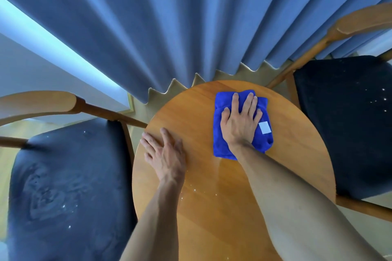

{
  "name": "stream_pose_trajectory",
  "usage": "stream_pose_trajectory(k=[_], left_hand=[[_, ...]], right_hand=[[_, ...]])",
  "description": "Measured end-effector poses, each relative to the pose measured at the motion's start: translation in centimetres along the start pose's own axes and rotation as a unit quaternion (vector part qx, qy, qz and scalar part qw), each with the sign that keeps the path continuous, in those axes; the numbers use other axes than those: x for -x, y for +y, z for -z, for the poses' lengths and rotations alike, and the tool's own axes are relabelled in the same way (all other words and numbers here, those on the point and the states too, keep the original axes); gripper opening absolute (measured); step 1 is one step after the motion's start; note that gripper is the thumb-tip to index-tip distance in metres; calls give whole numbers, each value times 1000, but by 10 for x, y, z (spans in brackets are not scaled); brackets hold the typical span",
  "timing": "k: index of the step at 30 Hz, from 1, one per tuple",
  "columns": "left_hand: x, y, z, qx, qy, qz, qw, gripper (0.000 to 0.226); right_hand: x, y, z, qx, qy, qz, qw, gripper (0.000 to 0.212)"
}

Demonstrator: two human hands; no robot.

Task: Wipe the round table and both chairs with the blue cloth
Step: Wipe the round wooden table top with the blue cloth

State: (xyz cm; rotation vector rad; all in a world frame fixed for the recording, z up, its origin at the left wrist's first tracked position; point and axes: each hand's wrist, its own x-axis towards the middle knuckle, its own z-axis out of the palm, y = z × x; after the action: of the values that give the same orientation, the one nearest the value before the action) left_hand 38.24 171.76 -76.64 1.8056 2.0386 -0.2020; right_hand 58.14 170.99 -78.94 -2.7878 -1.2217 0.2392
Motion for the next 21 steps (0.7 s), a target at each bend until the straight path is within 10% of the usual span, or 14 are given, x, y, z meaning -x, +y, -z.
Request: stream_pose_trajectory(k=[13, 18, 21], left_hand=[[17, -25, -7, 5, 55, -40, 998, 48], [86, -80, -38, 114, 71, 345, 929, 64], [106, -102, -41, 180, 71, 321, 927, 59]], right_hand=[[-30, -51, -8, 1, -3, 69, 998, 58], [-25, -64, -10, 9, -14, 136, 991, 59], [-7, -91, -18, 22, -23, 222, 975, 59]])
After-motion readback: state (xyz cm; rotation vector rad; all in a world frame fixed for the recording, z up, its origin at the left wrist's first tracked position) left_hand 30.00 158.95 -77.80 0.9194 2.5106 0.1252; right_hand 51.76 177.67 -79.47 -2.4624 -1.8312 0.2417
